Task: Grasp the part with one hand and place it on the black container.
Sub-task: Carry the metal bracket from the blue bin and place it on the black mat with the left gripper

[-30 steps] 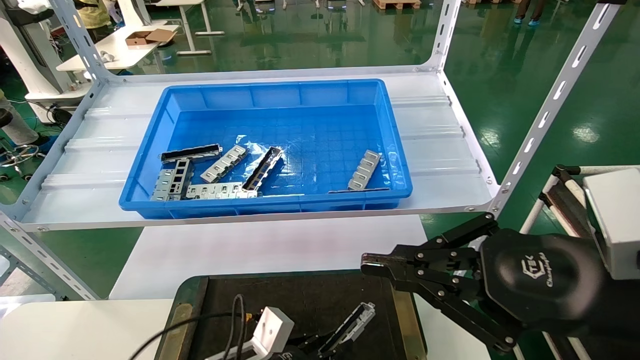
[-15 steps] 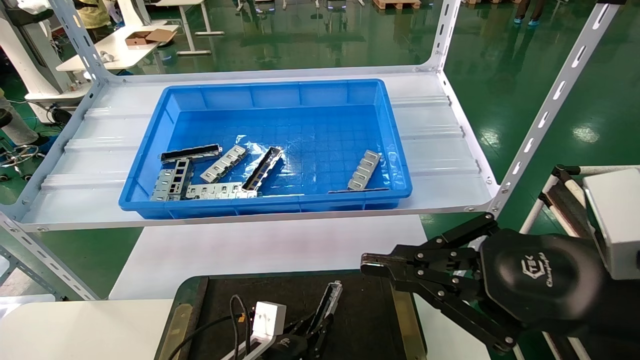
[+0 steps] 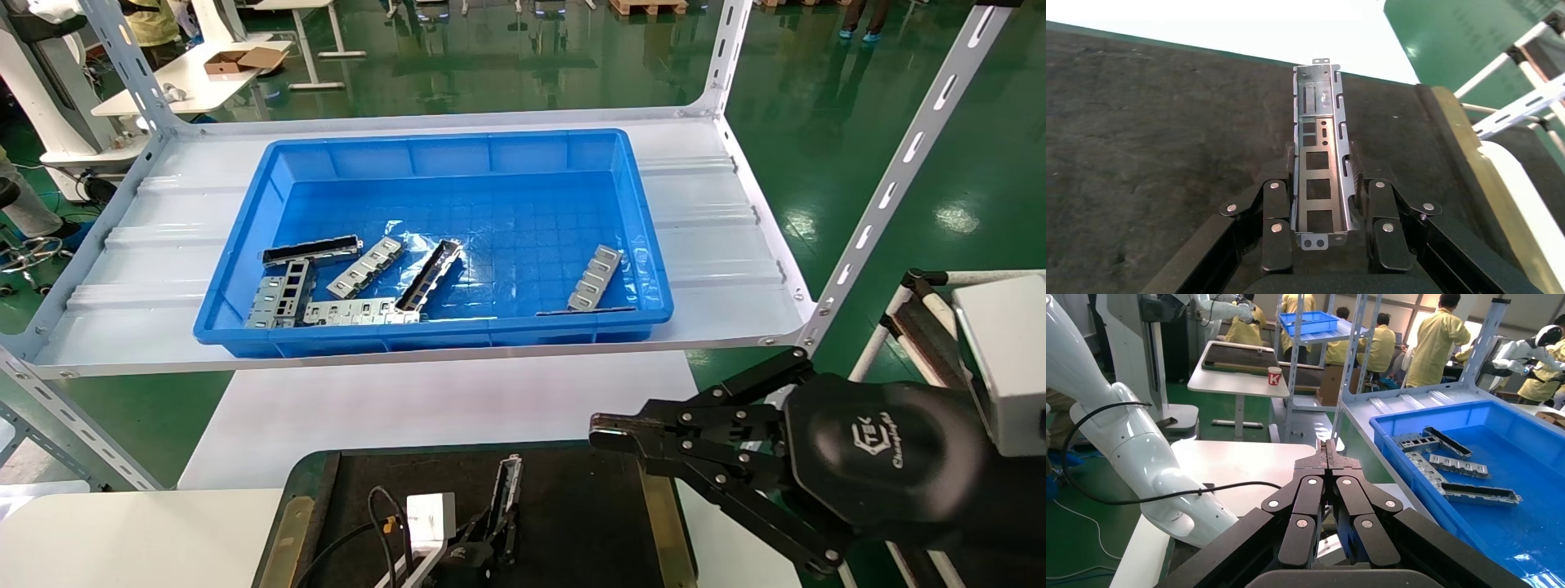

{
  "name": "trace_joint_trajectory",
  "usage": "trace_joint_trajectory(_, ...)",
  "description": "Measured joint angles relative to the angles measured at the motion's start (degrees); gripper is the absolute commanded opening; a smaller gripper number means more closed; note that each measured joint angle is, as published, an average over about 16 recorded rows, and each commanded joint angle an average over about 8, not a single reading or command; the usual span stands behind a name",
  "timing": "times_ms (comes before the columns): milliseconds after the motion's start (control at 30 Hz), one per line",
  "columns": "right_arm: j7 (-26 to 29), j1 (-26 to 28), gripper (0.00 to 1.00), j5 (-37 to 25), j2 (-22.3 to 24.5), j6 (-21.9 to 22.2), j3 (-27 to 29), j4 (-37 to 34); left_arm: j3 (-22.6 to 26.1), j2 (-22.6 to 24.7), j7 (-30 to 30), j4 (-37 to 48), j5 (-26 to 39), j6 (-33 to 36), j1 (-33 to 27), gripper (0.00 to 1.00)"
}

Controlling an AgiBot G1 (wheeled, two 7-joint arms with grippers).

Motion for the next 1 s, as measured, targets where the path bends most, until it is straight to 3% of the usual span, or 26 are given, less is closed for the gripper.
trace_joint_trajectory(433,0.0,0.0,0.00,0.0,0.0,0.0,0.0,0.0,2.8,1.0,3.6,-0.7,-6.0,-5.3,-1.5,0.00)
trace_joint_trajectory(1000,0.0,0.0,0.00,0.0,0.0,0.0,0.0,0.0,2.8,2.6,3.6,1.1,-4.1,-6.8,-0.6,0.00)
